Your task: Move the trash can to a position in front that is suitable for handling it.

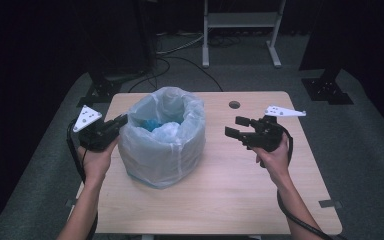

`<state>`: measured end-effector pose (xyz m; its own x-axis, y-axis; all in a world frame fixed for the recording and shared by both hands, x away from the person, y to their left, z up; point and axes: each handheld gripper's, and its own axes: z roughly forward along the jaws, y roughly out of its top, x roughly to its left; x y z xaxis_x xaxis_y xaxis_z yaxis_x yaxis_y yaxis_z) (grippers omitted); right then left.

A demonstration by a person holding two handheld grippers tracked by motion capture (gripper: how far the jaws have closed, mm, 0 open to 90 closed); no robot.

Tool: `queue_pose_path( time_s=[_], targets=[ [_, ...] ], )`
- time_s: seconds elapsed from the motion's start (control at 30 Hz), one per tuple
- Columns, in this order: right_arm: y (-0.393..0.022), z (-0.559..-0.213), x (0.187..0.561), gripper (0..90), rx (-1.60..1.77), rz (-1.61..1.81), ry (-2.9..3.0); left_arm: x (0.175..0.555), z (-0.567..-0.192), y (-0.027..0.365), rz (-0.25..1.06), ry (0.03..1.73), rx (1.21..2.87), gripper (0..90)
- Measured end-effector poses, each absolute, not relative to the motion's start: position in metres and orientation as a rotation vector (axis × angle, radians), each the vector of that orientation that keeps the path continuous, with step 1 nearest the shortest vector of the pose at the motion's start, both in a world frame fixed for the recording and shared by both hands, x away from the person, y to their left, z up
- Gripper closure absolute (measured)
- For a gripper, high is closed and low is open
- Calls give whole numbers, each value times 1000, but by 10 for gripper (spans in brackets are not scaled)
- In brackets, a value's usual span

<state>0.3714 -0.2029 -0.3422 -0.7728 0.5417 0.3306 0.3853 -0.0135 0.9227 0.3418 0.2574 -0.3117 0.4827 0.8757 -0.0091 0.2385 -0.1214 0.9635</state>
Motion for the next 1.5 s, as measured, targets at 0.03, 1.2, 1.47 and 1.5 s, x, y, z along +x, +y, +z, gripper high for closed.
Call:
queue_pose_path(
  time_s=[0.03, 1.2, 1.47, 1.5],
  targets=[
    [-198, -340, 374, 219, 1002, 1910, 2121, 341, -311, 258, 726, 971, 1637, 890],
    [-104, -330, 427, 362, 957, 1667, 2212, 335, -312, 274, 730, 983, 1658, 891],
    [-99, -327, 421, 637, 944, 1539, 2105, 336, -307, 269, 706, 965, 1633, 892],
    [-99, -327, 421, 664, 947, 1535, 2092, 336, -306, 268, 700, 962, 1633, 892]
  ],
)
